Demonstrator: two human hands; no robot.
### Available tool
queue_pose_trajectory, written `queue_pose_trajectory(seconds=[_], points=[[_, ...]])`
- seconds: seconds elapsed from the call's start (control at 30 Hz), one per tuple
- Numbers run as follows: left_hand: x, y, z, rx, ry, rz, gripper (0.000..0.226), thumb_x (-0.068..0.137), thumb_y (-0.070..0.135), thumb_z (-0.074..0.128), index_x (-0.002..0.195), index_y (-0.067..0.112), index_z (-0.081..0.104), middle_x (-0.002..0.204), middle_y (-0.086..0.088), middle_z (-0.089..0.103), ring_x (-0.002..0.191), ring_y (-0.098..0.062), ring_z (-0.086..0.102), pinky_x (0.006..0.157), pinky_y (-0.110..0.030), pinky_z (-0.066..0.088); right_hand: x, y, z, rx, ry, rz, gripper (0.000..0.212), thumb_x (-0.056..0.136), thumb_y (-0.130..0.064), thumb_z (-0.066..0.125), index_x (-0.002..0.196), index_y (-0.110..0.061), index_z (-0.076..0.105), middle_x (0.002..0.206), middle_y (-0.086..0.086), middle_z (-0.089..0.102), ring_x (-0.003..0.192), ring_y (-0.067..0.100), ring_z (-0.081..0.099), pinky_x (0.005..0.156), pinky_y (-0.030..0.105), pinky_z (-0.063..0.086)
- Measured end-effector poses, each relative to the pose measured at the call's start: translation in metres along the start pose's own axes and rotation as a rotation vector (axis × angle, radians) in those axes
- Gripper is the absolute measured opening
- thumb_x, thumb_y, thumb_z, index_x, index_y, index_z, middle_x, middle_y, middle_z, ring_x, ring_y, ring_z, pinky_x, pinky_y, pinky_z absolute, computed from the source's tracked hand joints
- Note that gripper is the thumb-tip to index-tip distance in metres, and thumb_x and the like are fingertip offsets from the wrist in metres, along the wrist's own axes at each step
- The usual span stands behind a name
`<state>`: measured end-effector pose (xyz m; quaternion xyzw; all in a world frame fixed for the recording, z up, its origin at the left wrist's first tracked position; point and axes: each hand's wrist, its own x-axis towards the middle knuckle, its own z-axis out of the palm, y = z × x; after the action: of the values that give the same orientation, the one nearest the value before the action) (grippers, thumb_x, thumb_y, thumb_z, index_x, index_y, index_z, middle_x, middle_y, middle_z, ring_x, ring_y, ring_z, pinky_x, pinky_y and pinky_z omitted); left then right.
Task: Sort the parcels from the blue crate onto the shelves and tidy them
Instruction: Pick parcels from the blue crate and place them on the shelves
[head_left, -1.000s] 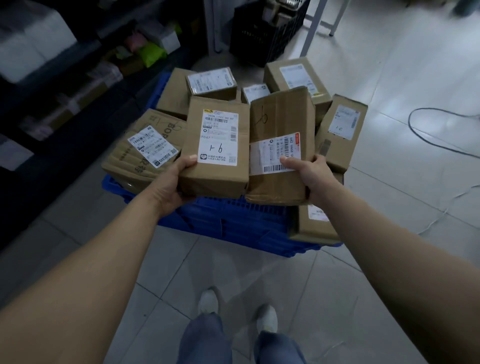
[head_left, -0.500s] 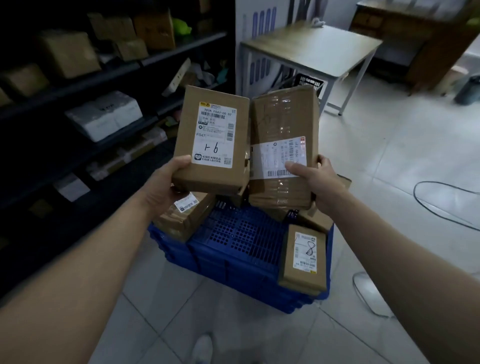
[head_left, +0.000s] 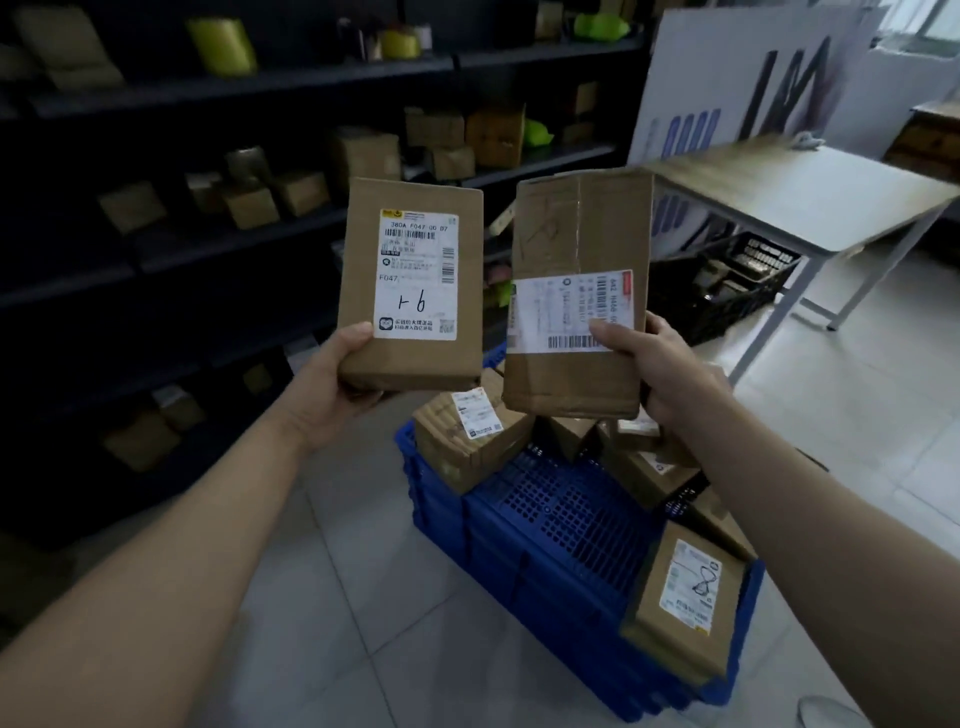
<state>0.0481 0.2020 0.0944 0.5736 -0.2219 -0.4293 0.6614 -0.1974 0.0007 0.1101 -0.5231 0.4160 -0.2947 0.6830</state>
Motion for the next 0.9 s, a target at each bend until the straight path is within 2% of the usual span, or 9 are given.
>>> queue_pose_trajectory(seconds=[0.07, 0.13, 0.23, 0.3, 0.37, 0.57, 0.67, 0.73, 0.9], points=[[-0.011, 0.009, -0.022, -0.025, 0.056, 0.024, 0.041, 0.072, 0.042, 0.059, 0.111, 0.029, 0.062, 0.119, 0.002, 0.065, 0.115, -0.017, 0.053, 0.102, -0.040, 0.039, 0.000, -0.001, 0.026, 0.012, -0.061, 0.009, 0.064, 0.072, -0.019, 0.082, 0.129, -0.013, 0.053, 0.107, 0.007, 0.073, 0.092, 0.023, 0.073, 0.073, 0.037, 0.060], [-0.025, 0.016, -0.048, -0.043, 0.095, 0.047, 0.042, 0.073, 0.042, 0.057, 0.112, 0.029, 0.061, 0.118, 0.003, 0.065, 0.113, -0.016, 0.053, 0.102, -0.040, 0.038, -0.003, -0.003, 0.056, 0.015, -0.120, 0.025, 0.048, 0.078, -0.015, 0.078, 0.122, -0.013, 0.057, 0.100, 0.006, 0.075, 0.084, 0.020, 0.074, 0.063, 0.032, 0.059], [-0.048, 0.027, -0.090, -0.055, 0.159, 0.078, 0.052, 0.065, 0.046, 0.064, 0.115, 0.030, 0.061, 0.122, 0.002, 0.064, 0.116, -0.017, 0.053, 0.103, -0.041, 0.038, -0.007, -0.006, 0.106, -0.007, -0.198, 0.028, 0.034, 0.081, -0.014, 0.075, 0.111, -0.016, 0.059, 0.096, 0.006, 0.075, 0.078, 0.018, 0.074, 0.062, 0.033, 0.060], [-0.062, 0.035, -0.115, -0.061, 0.208, 0.097, 0.058, 0.063, 0.049, 0.065, 0.118, 0.030, 0.060, 0.125, 0.001, 0.062, 0.118, -0.019, 0.052, 0.106, -0.043, 0.036, -0.010, -0.008, 0.139, -0.027, -0.238, 0.016, 0.038, 0.080, -0.015, 0.076, 0.115, -0.014, 0.059, 0.100, 0.008, 0.075, 0.082, 0.021, 0.074, 0.067, 0.035, 0.060], [-0.076, 0.044, -0.142, -0.071, 0.255, 0.129, 0.048, 0.070, 0.045, 0.061, 0.115, 0.029, 0.060, 0.121, 0.002, 0.064, 0.115, -0.018, 0.053, 0.106, -0.043, 0.036, -0.012, -0.009, 0.174, -0.036, -0.289, 0.005, 0.046, 0.080, -0.015, 0.076, 0.121, -0.011, 0.058, 0.101, 0.009, 0.075, 0.088, 0.024, 0.073, 0.071, 0.037, 0.060], [-0.122, 0.060, -0.208, -0.083, 0.389, 0.222, 0.030, 0.079, 0.040, 0.054, 0.105, 0.030, 0.067, 0.113, 0.005, 0.068, 0.107, -0.015, 0.056, 0.103, -0.042, 0.039, -0.022, -0.001, 0.262, -0.044, -0.448, 0.010, 0.035, 0.081, -0.014, 0.074, 0.113, -0.016, 0.060, 0.086, 0.000, 0.077, 0.075, 0.015, 0.074, 0.058, 0.027, 0.057], [-0.149, 0.063, -0.239, -0.080, 0.511, 0.237, 0.030, 0.075, 0.041, 0.058, 0.101, 0.030, 0.068, 0.104, 0.008, 0.071, 0.105, -0.014, 0.058, 0.097, -0.038, 0.045, -0.026, 0.008, 0.308, -0.083, -0.541, 0.042, 0.042, 0.080, -0.018, 0.075, 0.119, -0.017, 0.061, 0.092, 0.000, 0.077, 0.081, 0.016, 0.074, 0.064, 0.031, 0.057], [-0.167, 0.063, -0.256, -0.100, 0.602, 0.240, 0.039, 0.068, 0.044, 0.064, 0.103, 0.030, 0.067, 0.106, 0.007, 0.070, 0.107, -0.015, 0.058, 0.094, -0.036, 0.046, -0.030, 0.014, 0.337, -0.102, -0.599, 0.060, 0.046, 0.080, -0.018, 0.076, 0.122, -0.017, 0.059, 0.093, 0.001, 0.076, 0.083, 0.017, 0.074, 0.066, 0.033, 0.057], [-0.207, 0.062, -0.272, -0.174, 0.807, 0.313, 0.034, 0.073, 0.039, 0.057, 0.104, 0.028, 0.064, 0.106, 0.005, 0.069, 0.100, -0.013, 0.057, 0.090, -0.036, 0.043, -0.035, 0.025, 0.396, -0.147, -0.778, 0.099, 0.055, 0.079, -0.021, 0.077, 0.129, -0.018, 0.055, 0.104, 0.003, 0.074, 0.091, 0.020, 0.072, 0.071, 0.037, 0.057]])
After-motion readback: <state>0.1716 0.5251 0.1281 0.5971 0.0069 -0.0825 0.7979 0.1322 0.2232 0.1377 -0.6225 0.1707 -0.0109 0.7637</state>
